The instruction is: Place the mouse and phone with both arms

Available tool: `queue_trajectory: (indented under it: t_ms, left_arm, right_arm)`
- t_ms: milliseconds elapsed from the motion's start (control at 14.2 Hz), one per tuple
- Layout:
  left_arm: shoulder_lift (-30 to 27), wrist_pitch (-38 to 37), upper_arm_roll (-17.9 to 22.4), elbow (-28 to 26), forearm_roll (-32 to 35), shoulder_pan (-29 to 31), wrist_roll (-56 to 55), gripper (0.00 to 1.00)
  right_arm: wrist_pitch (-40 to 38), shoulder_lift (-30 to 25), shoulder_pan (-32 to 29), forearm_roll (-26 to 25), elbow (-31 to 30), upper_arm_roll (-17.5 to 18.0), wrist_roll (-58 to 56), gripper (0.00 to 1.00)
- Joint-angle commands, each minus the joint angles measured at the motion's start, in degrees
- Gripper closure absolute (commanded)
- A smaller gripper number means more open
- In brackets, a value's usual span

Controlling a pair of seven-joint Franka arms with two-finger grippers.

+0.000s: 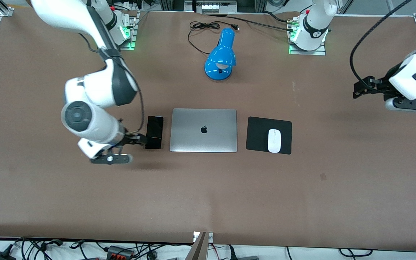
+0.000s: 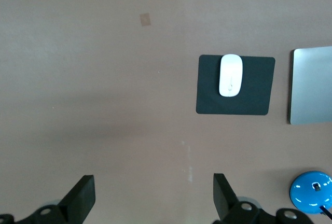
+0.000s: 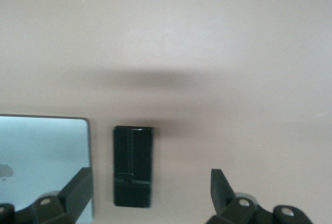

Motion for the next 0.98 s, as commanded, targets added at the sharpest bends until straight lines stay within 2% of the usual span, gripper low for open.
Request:
queue_trajectory:
  t_ms: [0, 211, 281, 351, 491, 561, 772, 912]
  left_arm:
    - [-1.8, 0.2, -2.3, -1.5, -0.5, -0.1, -4.7, 0.0]
    - [-1.6, -0.2, -3.1, -1.5, -0.4, -0.1, -5.3, 0.0]
    - [-1.6, -0.2, -3.1, -1.5, -0.5, -0.1, -5.2, 0.0]
    - [-1.8, -0.2, -3.0, -1.4, -0.6, 0.4, -5.2, 0.0]
    - [-1.8, -0.1, -3.1, -1.4, -1.2, 0.6, -4.7, 0.0]
    - [-1.9, -0.3, -3.1, -1.4, -1.3, 0.2, -4.9, 0.0]
    - [-2.2, -1.8, -3.1, -1.4, -3.1, 0.3, -5.3, 0.0]
    - [-2.4, -5.5, -3.1, -1.3, -3.1, 0.5, -5.4, 0.0]
  right_arm:
    - [-3.9, -3.2, -1.3, 0.6, 1.9, -1.9, -2.3, 0.0]
    - [-4.0, -8.0, -5.3, 0.5, 1.8, -1.5, -3.8, 0.0]
    - [-4.0, -9.2, -8.1, 0.5, 1.8, -0.4, -5.5, 0.0]
    - [-4.0, -10.5, -11.8, 0.4, 1.8, 2.2, -6.9, 0.0]
    - [-4.0, -13.0, -21.7, -0.1, 1.2, 9.7, -9.1, 0.0]
    - [-4.4, -13.8, -24.5, -0.7, 1.1, 11.0, -11.1, 0.0]
    - [-8.3, -16.3, -26.3, -3.6, 1.5, 10.4, -16.8, 0.0]
    - [-10.3, -17.4, -26.0, -6.1, 1.8, 9.1, -18.1, 0.0]
